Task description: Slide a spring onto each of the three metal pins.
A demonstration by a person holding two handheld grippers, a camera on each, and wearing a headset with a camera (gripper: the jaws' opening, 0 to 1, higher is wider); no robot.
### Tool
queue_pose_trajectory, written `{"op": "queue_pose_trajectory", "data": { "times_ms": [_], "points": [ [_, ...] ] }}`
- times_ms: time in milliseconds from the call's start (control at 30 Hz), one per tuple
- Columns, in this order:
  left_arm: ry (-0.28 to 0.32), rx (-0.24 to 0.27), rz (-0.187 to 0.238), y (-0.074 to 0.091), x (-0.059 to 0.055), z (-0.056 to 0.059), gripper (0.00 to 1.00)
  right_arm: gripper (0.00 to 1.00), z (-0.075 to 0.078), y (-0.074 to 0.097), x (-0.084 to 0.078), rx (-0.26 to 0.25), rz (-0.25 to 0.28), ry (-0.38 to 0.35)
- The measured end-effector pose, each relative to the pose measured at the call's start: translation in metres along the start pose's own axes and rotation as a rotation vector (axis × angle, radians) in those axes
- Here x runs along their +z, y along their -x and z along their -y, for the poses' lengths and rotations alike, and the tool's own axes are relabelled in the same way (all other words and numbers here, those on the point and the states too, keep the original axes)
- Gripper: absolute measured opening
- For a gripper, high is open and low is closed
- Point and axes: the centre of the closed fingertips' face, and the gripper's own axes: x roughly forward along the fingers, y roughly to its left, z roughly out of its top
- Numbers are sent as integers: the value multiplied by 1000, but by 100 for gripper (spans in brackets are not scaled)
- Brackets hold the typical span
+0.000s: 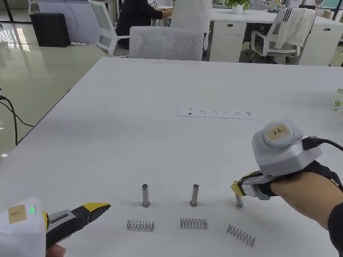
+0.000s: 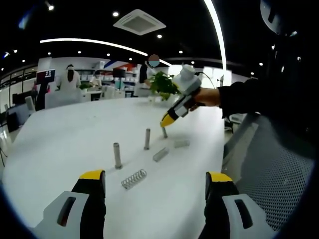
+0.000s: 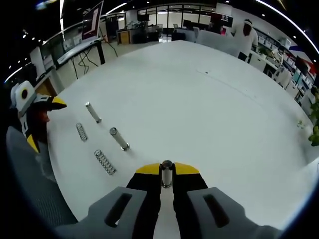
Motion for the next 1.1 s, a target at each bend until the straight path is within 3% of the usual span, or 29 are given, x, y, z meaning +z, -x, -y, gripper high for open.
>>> {"op": "queue_pose_trajectory", "data": {
  "times_ms": [1100],
  "points": [
    [-4, -6, -3, 0, -2, 0, 78, 5, -3, 9, -8, 19, 57, -7]
  ]
}}
